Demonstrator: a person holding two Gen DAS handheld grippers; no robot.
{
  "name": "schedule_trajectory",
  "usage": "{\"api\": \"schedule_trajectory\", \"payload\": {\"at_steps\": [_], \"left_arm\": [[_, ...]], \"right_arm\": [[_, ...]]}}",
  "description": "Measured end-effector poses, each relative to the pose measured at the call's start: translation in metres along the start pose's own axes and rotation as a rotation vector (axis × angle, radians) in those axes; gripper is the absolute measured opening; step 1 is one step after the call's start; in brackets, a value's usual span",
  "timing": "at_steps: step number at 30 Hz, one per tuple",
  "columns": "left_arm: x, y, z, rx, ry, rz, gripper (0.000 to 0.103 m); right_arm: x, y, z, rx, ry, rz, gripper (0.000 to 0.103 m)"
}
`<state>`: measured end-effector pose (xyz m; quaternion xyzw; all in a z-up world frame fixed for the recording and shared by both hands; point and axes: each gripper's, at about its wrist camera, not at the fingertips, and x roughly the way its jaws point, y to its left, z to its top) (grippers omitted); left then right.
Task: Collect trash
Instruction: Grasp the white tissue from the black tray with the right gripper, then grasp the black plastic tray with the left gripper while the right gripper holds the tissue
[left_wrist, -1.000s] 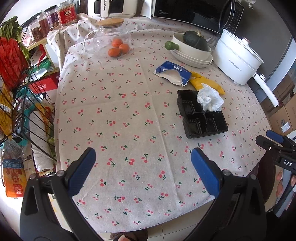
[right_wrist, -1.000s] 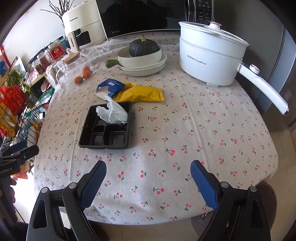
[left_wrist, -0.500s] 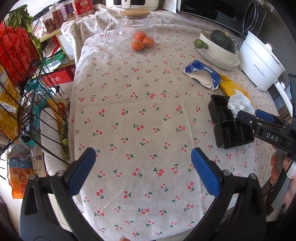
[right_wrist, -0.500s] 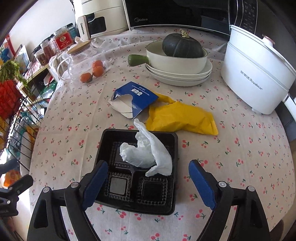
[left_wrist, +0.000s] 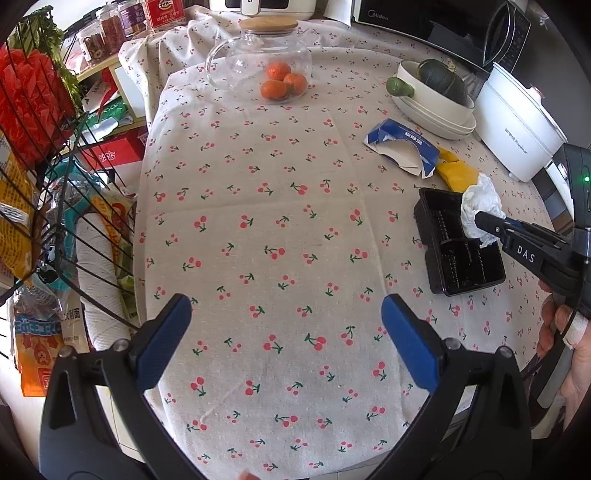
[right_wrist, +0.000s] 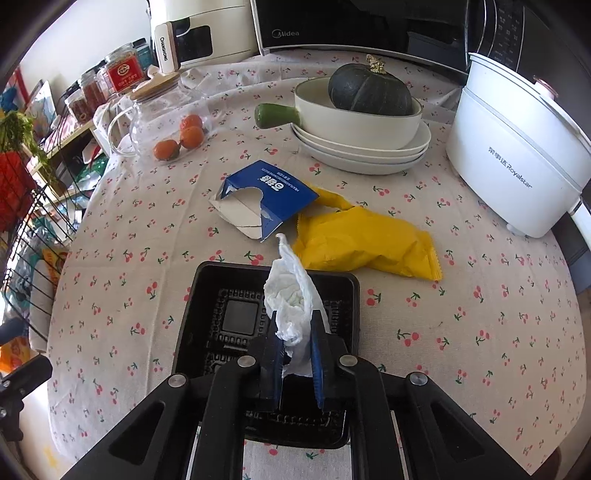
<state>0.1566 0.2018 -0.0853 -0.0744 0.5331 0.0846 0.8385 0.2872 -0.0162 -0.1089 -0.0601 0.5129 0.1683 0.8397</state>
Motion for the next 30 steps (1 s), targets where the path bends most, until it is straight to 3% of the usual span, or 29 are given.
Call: {"api": "schedule_trajectory", "payload": {"at_steps": [7,12,20,26,30], "left_arm": [[0.000,-0.013,-0.001,0.006,0.013,-0.060,0.102],[0.004,-0.031,0.001,-0.023,0.044,-0.155,0.102],[0.026,-0.088,0.004,-0.066,0.084,-0.262,0.102],[0.050,-0.131,0.010,-0.048,0.091,-0.233,0.101],[0.065,-0.141,0.013,-0.066,0.112,-0.214,0.094]], "right_arm": [[-0.040,-0.023,-0.010,0.029,-0.040,0.029,0.009],[-0.071,-0.053,-0.024,0.069,-0.058,0.027,0.009],[-0.100,-0.105,-0.061,0.118,-0.050,-0.020,0.009],[-0.104,-0.139,-0.085,0.181,0.003,-0.040,0.010],[-0.110,-0.156,-0.096,0.211,0.024,-0.032,0.010]]}}
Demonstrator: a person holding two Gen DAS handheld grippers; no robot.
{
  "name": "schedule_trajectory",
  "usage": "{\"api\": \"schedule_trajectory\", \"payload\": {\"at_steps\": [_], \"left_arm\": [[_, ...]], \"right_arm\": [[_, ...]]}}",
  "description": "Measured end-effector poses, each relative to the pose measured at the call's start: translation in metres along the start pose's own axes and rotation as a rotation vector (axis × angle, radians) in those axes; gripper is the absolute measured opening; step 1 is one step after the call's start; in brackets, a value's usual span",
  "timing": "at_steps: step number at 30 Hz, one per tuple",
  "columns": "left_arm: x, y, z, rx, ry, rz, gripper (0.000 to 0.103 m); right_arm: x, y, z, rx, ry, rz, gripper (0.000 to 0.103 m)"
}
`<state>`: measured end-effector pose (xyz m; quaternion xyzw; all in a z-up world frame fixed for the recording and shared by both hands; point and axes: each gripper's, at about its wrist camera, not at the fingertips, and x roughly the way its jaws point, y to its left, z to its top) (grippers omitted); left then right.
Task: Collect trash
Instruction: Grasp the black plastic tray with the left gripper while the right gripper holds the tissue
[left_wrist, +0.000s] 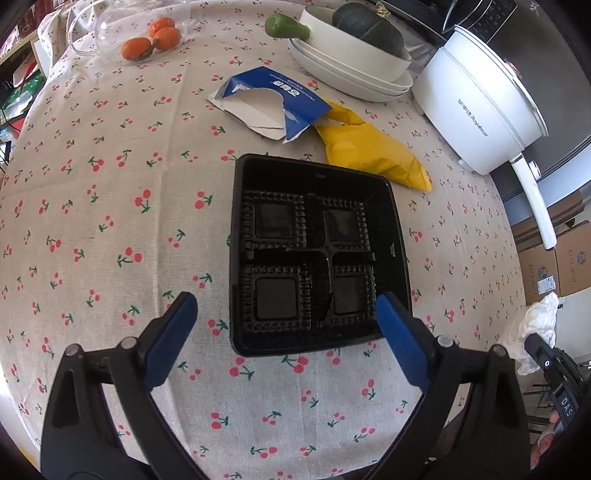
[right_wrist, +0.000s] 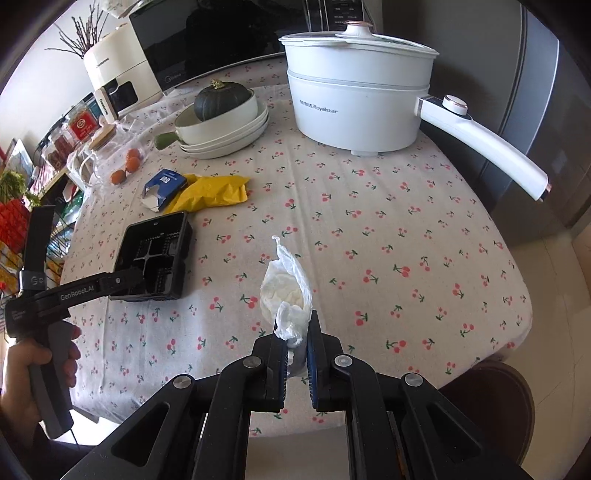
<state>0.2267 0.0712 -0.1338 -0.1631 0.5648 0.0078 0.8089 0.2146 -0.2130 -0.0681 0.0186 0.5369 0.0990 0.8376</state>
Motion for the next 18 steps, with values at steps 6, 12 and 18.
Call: {"api": "schedule_trajectory", "payload": {"at_steps": [6,12,18], "left_arm": [[0.013,-0.003,0.002,-0.015,0.003,0.037,0.068],[0.014,-0.008,0.002,0.037,-0.007,0.057,0.057],[-0.002,-0.002,-0.005,0.045,-0.006,0.003,0.057]], "right_arm": [[-0.006,-0.019,-0.005,0.017,-0.002,-0.009,0.010],[-0.009,-0.025,-0.011,0.009,0.001,-0.021,0.010],[-0.016,-0.029,-0.016,0.027,-0.011,-0.021,0.010]]}}
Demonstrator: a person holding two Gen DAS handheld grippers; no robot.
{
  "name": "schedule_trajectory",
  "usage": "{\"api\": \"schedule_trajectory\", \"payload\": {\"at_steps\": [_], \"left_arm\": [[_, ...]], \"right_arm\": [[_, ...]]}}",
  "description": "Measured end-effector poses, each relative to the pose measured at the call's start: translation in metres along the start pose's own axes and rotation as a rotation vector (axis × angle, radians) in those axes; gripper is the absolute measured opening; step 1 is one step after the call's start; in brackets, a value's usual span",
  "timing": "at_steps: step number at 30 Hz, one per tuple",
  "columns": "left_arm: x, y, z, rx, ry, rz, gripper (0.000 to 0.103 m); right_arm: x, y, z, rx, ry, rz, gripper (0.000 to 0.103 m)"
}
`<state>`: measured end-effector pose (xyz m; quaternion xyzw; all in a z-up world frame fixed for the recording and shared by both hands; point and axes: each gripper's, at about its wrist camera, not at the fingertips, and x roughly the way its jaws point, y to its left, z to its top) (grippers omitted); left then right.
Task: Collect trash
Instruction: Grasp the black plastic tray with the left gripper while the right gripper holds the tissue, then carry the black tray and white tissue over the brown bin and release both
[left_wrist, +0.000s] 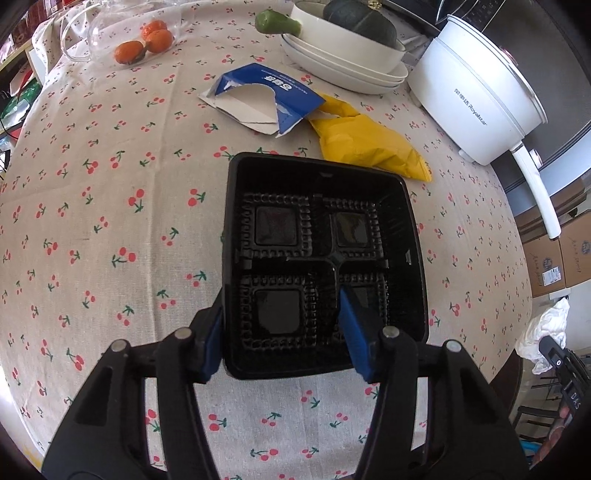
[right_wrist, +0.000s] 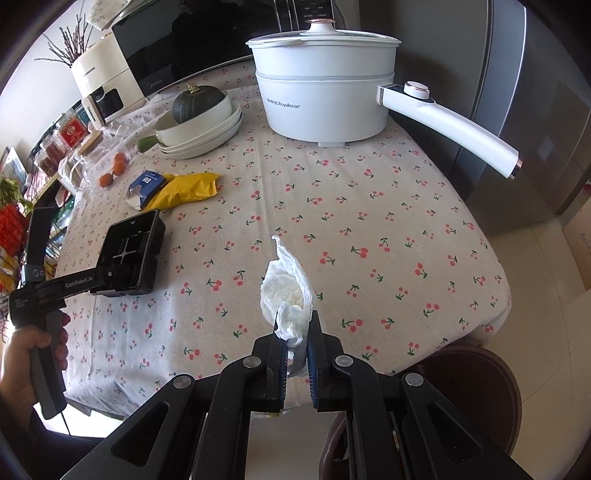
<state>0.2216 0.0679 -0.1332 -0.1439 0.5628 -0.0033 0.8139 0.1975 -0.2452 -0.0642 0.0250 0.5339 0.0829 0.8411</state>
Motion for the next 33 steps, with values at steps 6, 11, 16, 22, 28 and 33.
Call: {"api": "schedule_trajectory", "payload": {"at_steps": [6,11,16,22,28,33], "left_arm": [[-0.024,-0.002,-0.013,0.040,-0.020,-0.064,0.057],[-0.043,-0.009,-0.028,0.071,-0.035,-0.117,0.057],[-0.056,-0.029,-0.043,0.122,-0.049,-0.166,0.057],[-0.065,-0.052,-0.061,0.193,-0.059,-0.192,0.057],[-0.062,-0.082,-0.077,0.272,-0.054,-0.212,0.057],[-0.057,-0.109,-0.095,0.347,-0.041,-0.217,0.057]], "right_arm": [[-0.011,0.000,-0.013,0.005,-0.016,0.012,0.010],[-0.019,-0.006,-0.031,0.004,-0.022,-0.005,0.010],[-0.029,-0.024,-0.049,0.042,-0.026,-0.015,0.010],[-0.042,-0.054,-0.075,0.101,-0.030,-0.032,0.010],[-0.046,-0.087,-0.101,0.150,-0.021,-0.062,0.011],[-0.042,-0.113,-0.123,0.180,0.001,-0.096,0.011]]}}
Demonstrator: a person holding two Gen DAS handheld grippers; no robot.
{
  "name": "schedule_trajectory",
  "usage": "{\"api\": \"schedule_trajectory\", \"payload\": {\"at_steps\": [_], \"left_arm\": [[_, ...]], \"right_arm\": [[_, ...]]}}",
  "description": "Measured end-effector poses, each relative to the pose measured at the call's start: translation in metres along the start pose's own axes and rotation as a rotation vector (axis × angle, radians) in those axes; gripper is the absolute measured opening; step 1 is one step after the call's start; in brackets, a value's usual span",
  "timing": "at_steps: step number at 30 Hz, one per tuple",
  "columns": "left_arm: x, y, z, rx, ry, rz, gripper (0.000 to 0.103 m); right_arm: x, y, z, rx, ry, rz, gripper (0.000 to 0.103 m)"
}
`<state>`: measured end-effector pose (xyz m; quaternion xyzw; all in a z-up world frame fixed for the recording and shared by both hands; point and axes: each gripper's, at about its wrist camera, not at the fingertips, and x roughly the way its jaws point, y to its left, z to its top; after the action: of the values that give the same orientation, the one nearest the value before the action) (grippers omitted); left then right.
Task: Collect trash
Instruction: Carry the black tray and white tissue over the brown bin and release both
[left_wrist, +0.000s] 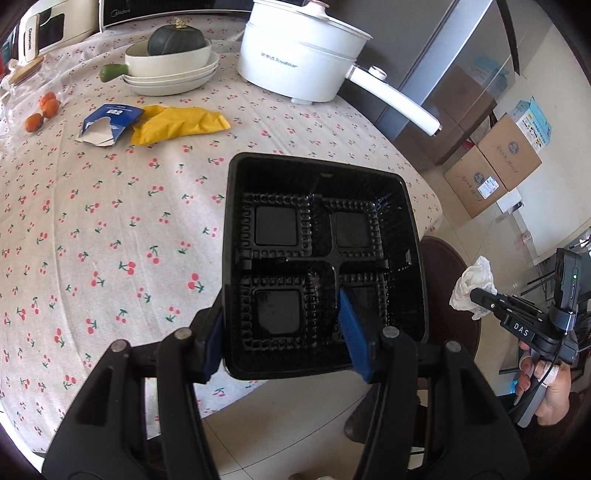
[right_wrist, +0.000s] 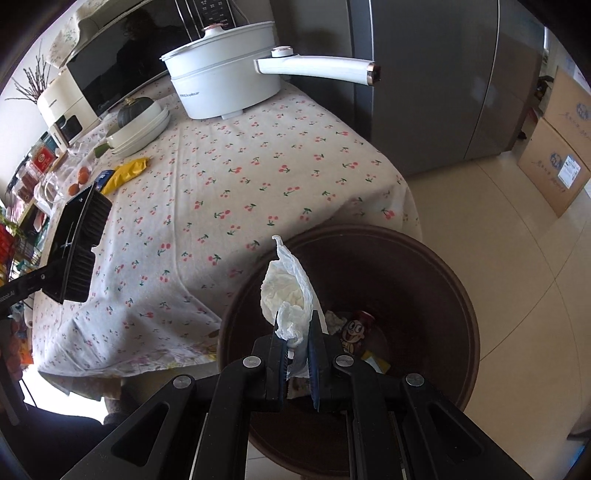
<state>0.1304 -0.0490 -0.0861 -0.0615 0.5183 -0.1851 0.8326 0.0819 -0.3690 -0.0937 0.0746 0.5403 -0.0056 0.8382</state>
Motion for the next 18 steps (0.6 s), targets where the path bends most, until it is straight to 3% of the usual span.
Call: {"api": "schedule_trajectory", "payload": {"at_steps": [13,15,16,17,18], "left_arm": [[0.039,-0.073,-0.013,0.150,0.073,-0.058,0.057],[0.045,-0.086,-0.016,0.176,0.083,-0.067,0.057],[0.049,-0.093,-0.017,0.189,0.088,-0.073,0.057],[0.052,-0.099,-0.018,0.200,0.093,-0.078,0.057],[0.055,-0.104,-0.019,0.211,0.098,-0.082,0.057]], "right_arm": [[0.014,-0.069,-0.030,0.137,0.065,-0.054,0.011],[0.014,-0.080,-0.033,0.181,0.075,-0.048,0.017],[0.014,-0.085,-0.034,0.202,0.081,-0.045,0.028],[0.013,-0.089,-0.036,0.220,0.082,-0.048,0.045],[0.011,-0.093,-0.037,0.234,0.076,-0.052,0.052]]}}
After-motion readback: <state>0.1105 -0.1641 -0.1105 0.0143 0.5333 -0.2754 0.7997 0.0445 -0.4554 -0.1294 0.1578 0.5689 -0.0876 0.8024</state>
